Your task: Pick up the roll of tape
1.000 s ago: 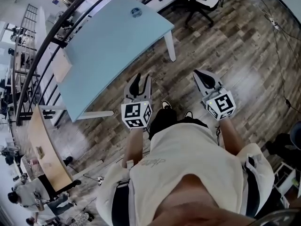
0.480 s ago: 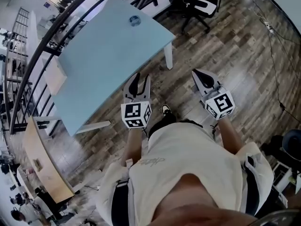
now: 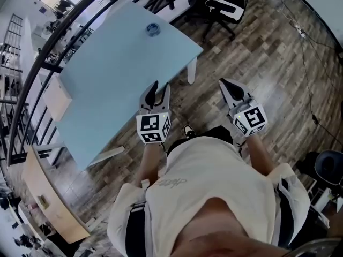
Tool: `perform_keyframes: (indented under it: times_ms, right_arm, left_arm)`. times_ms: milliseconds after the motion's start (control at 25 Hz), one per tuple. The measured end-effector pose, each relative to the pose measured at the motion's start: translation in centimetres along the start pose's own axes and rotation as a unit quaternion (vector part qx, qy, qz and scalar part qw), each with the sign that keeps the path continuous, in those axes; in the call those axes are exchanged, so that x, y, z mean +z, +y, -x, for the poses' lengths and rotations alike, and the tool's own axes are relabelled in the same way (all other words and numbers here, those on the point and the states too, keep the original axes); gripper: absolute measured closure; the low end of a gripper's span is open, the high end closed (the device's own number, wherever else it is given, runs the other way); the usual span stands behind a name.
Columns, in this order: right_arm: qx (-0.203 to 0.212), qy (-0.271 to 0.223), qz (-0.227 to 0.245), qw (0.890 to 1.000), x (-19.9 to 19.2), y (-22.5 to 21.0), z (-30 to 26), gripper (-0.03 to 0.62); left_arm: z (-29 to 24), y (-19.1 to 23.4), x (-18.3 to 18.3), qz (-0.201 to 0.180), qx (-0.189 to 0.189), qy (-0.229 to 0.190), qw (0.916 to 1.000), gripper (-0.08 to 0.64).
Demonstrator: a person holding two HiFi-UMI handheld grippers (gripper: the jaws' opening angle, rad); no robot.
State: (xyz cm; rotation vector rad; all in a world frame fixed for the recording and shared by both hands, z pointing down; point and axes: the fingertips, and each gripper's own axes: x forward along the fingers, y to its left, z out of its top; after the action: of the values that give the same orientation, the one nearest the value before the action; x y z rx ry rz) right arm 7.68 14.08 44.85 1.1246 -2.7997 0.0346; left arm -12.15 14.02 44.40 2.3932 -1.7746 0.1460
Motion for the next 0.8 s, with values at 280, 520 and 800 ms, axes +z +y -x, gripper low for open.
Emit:
perform_keyframes:
  times_ms: [280,520,800]
  right_arm:
    - [-0.01,0.006,0.0,1.0,0.3,-0.2,-2.1,0.586]
    - [-0.01,0.02,-0.011,1.0,-0.7,-1.8,-3.1,0.586]
    - [0.015,0.009,-0.025,1.0,-0.9,-6.6,-7.9,0.586]
  left_arm:
    - [-1.7,2.0,-0.1,0.003,-0.012,0.007,0.9999,0.408]
    - [-4.2,2.5,-1.0,0.012,-0.011,0.025,0.9996,0.408]
    - [-9.2,4.2,0.2,0.05,0.007,0.03,0.9983,0.408]
